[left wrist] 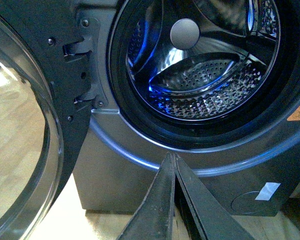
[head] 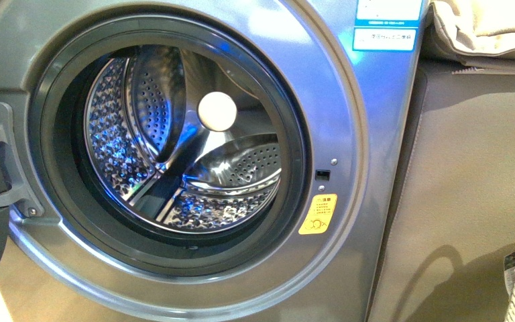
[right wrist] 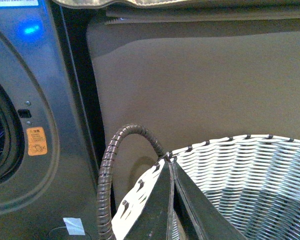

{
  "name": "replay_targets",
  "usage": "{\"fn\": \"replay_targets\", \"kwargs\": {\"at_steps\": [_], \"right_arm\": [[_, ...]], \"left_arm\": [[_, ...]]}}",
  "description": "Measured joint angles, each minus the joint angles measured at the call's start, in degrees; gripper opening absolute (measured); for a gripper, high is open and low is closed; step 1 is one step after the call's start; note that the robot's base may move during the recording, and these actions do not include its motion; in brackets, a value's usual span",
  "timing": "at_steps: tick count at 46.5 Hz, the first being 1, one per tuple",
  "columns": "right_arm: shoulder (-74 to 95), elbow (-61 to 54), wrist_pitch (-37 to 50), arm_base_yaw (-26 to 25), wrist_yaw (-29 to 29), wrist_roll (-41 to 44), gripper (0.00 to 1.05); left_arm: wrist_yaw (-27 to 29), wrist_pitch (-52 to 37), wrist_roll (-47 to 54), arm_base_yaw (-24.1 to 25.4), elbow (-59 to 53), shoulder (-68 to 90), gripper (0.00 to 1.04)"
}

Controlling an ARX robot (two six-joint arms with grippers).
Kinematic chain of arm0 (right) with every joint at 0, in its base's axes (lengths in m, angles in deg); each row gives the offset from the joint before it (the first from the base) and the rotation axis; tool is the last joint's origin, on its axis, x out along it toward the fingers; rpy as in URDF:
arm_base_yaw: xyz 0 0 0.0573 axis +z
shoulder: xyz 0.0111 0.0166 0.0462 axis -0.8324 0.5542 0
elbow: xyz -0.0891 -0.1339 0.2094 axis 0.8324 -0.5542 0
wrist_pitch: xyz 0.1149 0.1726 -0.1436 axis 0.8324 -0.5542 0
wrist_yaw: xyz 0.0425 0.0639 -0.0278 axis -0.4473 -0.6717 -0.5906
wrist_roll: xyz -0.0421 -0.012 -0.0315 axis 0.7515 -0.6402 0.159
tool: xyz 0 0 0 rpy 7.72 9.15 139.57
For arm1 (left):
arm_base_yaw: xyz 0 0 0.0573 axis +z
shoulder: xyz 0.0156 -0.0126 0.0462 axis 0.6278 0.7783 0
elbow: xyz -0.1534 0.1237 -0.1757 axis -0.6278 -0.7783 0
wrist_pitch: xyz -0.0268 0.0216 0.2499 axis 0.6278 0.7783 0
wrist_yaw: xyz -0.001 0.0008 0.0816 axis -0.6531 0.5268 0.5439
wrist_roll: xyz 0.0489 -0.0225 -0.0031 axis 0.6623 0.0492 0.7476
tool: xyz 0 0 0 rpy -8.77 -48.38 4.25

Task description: Collect clothes from washing machine

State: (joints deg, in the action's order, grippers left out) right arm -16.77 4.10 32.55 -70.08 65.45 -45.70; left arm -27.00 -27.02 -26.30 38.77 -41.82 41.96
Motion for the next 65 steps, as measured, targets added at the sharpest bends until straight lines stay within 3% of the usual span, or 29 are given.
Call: {"fn": "replay_targets", "kwargs": {"at_steps": [18,22,26,57,65], "right_arm": [[-10.34,-4.48,-5.68,7.19,7.13,0.02,0.02],[-12.5,-5.14,-7.26,11.5,12.5,0.02,0.02],[-14.32,-5.62,-8.46,13.33,12.63,0.02,0.02],[-25.64,-7.85,-16.92,13.53,13.09,0.02,0.02],[-35.15,-7.8,-26.86,13.55,13.11,0.04,0.02]], "left_arm": [[0.0,0.0,0.0,0.0,0.0,0.0,0.04],[0.0,0.0,-0.02,0.0,0.0,0.0,0.04],[0.0,0.0,0.0,0.0,0.0,0.0,0.04],[0.0,0.0,-0.02,0.0,0.0,0.0,0.04],[0.02,0.0,-0.02,0.0,0.0,0.0,0.04]]}}
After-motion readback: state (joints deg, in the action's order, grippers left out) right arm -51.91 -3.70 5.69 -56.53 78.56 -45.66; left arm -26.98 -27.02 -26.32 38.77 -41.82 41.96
